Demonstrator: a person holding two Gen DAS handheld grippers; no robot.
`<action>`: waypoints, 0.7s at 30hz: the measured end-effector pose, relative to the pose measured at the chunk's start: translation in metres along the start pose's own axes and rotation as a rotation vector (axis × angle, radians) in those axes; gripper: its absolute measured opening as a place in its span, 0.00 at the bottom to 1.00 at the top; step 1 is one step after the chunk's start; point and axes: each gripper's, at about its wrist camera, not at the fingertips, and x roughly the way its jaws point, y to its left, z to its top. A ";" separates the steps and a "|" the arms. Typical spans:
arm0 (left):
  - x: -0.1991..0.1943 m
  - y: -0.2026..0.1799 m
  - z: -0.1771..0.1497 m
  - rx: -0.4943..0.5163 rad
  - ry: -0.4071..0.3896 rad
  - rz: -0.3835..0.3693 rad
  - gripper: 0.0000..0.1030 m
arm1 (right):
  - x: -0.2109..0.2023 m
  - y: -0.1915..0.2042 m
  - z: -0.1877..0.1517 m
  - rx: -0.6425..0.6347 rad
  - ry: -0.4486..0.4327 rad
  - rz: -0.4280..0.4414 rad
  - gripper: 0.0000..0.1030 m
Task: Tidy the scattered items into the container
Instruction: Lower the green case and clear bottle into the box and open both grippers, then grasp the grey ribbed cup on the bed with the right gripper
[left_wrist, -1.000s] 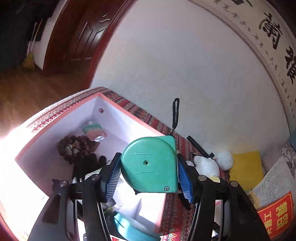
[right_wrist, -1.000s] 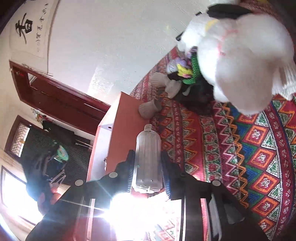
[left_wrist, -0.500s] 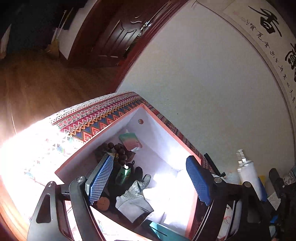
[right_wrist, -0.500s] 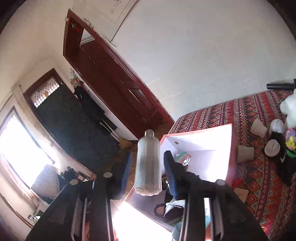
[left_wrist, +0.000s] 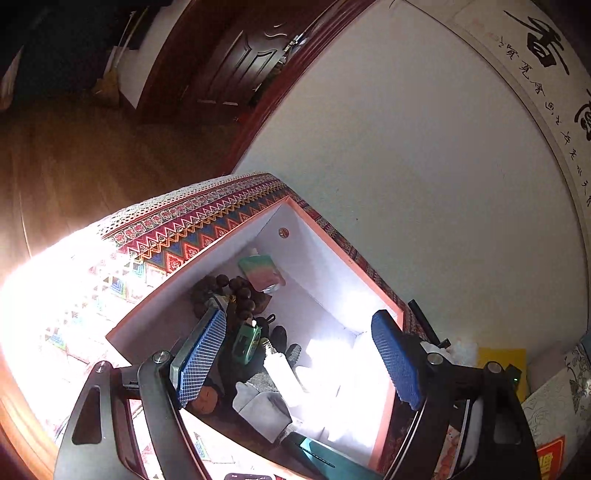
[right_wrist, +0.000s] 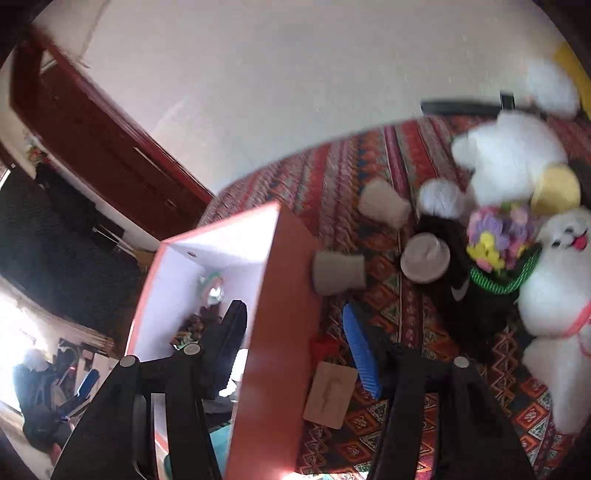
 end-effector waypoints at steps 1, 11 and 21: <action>0.002 -0.002 -0.001 0.006 0.003 0.003 0.79 | 0.019 -0.011 0.003 0.037 0.040 -0.005 0.52; 0.038 -0.026 -0.015 0.118 0.064 0.047 0.79 | 0.101 -0.029 0.027 0.083 0.111 -0.023 0.71; 0.057 -0.028 -0.019 0.117 0.099 0.054 0.79 | 0.136 -0.042 0.031 0.151 0.143 -0.014 0.82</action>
